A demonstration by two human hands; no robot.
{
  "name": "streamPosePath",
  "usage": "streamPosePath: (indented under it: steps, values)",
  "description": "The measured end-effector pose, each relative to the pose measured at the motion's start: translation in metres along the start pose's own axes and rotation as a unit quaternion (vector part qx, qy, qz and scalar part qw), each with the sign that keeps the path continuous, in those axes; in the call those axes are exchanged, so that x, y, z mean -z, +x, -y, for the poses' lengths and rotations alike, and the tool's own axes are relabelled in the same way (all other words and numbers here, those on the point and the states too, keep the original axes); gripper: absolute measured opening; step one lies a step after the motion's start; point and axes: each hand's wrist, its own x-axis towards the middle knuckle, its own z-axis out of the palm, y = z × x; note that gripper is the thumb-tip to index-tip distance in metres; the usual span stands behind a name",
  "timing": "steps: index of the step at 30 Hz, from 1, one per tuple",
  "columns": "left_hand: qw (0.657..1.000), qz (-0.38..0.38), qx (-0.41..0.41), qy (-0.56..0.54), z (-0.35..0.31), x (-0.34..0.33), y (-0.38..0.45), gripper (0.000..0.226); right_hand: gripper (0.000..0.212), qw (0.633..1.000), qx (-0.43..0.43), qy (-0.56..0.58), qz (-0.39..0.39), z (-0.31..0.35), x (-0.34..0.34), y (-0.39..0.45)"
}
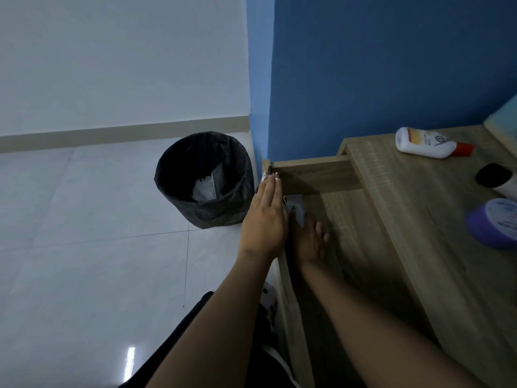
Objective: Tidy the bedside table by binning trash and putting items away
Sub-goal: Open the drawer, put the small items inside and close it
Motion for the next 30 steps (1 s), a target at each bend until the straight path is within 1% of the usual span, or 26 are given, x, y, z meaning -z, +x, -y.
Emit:
streamPosePath:
  steps: [3,6,7,9,10,11,14,15,17,20,22,24,27,30]
  values:
    - [1.000,-0.002,-0.008,0.003,0.002,0.000,-0.001,0.062,0.077,1.000,0.001,0.013,0.003,0.000,0.001,-0.002]
    - [1.000,-0.007,-0.018,0.002,0.005,-0.003,-0.002,0.067,0.060,0.998,-0.012,0.067,0.012,-0.002,0.016,-0.005]
    - [1.000,-0.007,-0.018,0.000,0.005,-0.004,-0.003,0.067,0.059,0.998,-0.011,0.067,0.003,-0.001,0.022,-0.007]
    - [1.000,-0.002,-0.015,-0.002,0.006,-0.003,-0.004,0.066,0.065,0.998,0.014,0.035,-0.052,0.000,0.036,-0.011]
    - [1.000,0.002,-0.015,-0.001,0.006,-0.003,-0.004,0.062,0.067,0.995,0.031,0.043,-0.083,0.000,0.043,-0.014]
    - [1.000,0.003,-0.017,-0.002,0.006,-0.003,-0.004,0.058,0.065,0.991,0.050,0.055,-0.109,-0.001,0.053,-0.019]
    - [0.999,-0.011,-0.014,-0.027,0.008,-0.001,-0.003,0.055,0.058,0.974,0.118,0.076,-0.177,-0.018,0.088,-0.039]
    - [0.999,-0.018,-0.015,-0.030,0.008,-0.001,-0.003,0.054,0.057,0.966,0.133,0.078,-0.208,-0.029,0.100,-0.046]
    - [0.999,-0.025,-0.022,-0.031,0.008,-0.003,-0.001,0.055,0.055,0.949,0.136,0.091,-0.269,-0.057,0.121,-0.056]
    - [0.999,-0.021,-0.020,-0.041,0.007,-0.007,0.001,0.055,0.043,0.932,0.087,0.101,-0.337,-0.106,0.152,-0.063]
    - [0.999,-0.016,-0.019,-0.042,0.008,-0.010,0.002,0.057,0.042,0.928,0.037,0.105,-0.357,-0.137,0.168,-0.068]
    - [0.999,-0.008,-0.022,-0.038,0.009,-0.012,0.003,0.059,0.046,0.930,-0.011,0.111,-0.351,-0.161,0.177,-0.075]
    - [0.999,-0.002,-0.014,-0.039,0.006,-0.013,0.003,0.059,0.057,0.938,-0.098,0.126,-0.309,-0.185,0.180,-0.084]
    - [0.999,-0.003,-0.015,-0.037,0.001,-0.012,0.003,0.059,0.060,0.936,-0.135,0.132,-0.296,-0.195,0.178,-0.089]
